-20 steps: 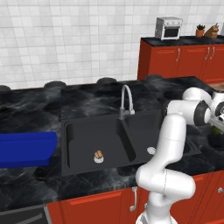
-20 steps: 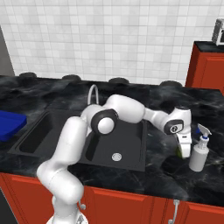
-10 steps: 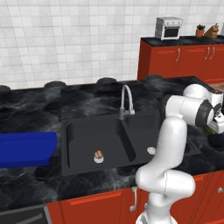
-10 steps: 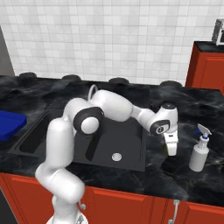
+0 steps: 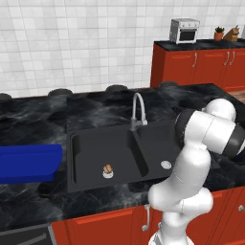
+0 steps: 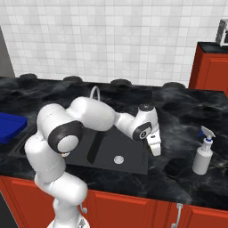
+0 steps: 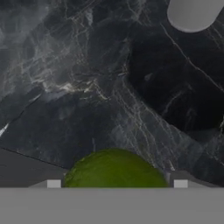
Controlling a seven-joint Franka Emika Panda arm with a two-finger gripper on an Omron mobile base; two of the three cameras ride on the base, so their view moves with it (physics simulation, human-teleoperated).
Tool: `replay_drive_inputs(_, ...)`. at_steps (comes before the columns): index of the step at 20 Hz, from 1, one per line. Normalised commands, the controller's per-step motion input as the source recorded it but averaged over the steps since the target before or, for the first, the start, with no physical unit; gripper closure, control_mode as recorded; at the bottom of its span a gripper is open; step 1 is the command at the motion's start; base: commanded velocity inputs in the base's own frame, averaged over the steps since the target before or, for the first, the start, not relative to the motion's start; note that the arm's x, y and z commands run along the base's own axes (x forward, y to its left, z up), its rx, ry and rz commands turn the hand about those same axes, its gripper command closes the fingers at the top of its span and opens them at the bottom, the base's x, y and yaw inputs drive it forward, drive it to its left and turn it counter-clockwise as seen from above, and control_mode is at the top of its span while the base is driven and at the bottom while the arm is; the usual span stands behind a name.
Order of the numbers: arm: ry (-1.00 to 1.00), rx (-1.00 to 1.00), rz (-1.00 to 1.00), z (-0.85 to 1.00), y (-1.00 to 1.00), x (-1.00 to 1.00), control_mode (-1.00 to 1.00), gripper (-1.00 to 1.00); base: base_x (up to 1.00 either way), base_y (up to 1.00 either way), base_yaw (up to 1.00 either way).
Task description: Pick up all produce items and place them in the sink. Turn on the sink faucet to wash them. Then turn the sink off and put them in the tray.
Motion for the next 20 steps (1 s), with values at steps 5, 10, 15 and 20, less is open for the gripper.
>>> replay_drive_inputs(5, -0.03, -0.04, 0.15, 0.47, 0.60, -0.30, -1.00, 1.00, 0.00, 0.00, 0.00)
replay_drive_inputs(10, 0.00, -0.05, 0.16, 0.45, 0.63, -0.33, -1.00, 1.00, 0.00, 0.00, 0.00)
replay_drive_inputs(15, 0.00, -0.04, 0.15, 0.34, 0.67, -0.33, -1.00, 1.00, 0.00, 0.00, 0.00)
replay_drive_inputs(20, 0.00, -0.06, 0.15, 0.21, 0.76, -0.37, -1.00, 1.00, 0.00, 0.00, 0.00)
